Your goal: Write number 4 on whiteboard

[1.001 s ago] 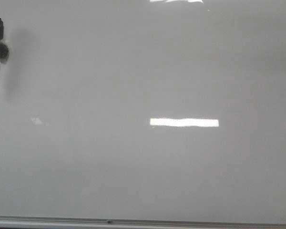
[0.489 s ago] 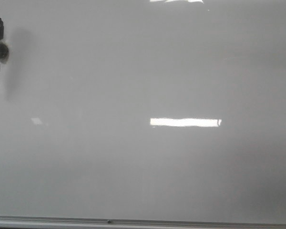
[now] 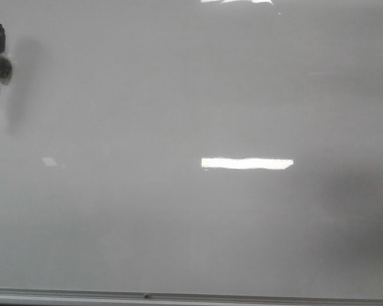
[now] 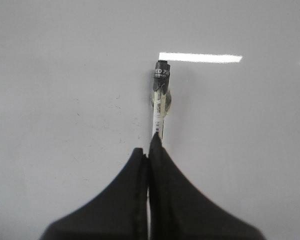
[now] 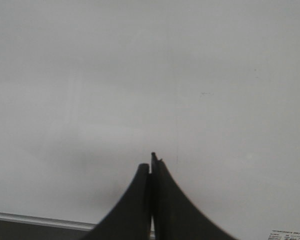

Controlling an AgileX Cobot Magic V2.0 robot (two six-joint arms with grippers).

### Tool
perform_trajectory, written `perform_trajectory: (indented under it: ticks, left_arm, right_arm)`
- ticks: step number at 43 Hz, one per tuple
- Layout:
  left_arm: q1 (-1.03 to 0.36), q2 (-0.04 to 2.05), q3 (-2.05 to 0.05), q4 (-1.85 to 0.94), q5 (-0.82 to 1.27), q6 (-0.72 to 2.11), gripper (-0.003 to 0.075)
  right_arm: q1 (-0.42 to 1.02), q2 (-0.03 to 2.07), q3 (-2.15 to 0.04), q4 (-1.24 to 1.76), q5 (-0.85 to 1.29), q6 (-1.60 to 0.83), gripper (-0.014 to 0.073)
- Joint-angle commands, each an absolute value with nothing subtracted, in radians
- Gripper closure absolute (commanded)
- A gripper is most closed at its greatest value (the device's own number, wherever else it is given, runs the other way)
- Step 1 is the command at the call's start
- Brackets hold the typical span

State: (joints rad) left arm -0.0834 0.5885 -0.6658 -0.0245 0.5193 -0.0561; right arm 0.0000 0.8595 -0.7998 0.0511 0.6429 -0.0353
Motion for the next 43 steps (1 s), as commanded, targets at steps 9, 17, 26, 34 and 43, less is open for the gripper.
perform_trajectory:
  ticks: [9,17,26,34,43]
  left_arm:
    - [-0.085,0.624,-0.702,-0.022,0.453,-0.063,0.0248]
    - [-0.085,0.661,-0.702,-0.022,0.451,-0.063,0.0175]
    - [-0.085,0.753,-0.702,-0.021,0.441,-0.032,0.0176]
    - [-0.085,0.873,-0.725,-0.050,0.441,0.010,0.0175]
    - [-0.085,1.018,-0.762,-0.062,0.412,0.012,0.0176]
  right_arm:
    - [-0.001,0.857,-0.833,0.051,0.583,-0.093,0.0141]
    - [-0.001,0.857,-0.833,0.051,0.586,-0.093,-0.0003]
    - [-0.001,0.857,-0.833,0.051,0.586,-0.093,-0.0001]
    - [-0.001,0.857,-0.833,0.051,0.586,-0.093,-0.0001]
    - [-0.001,0.857,-0.833,0.051,0.586,-0.093,-0.0001]
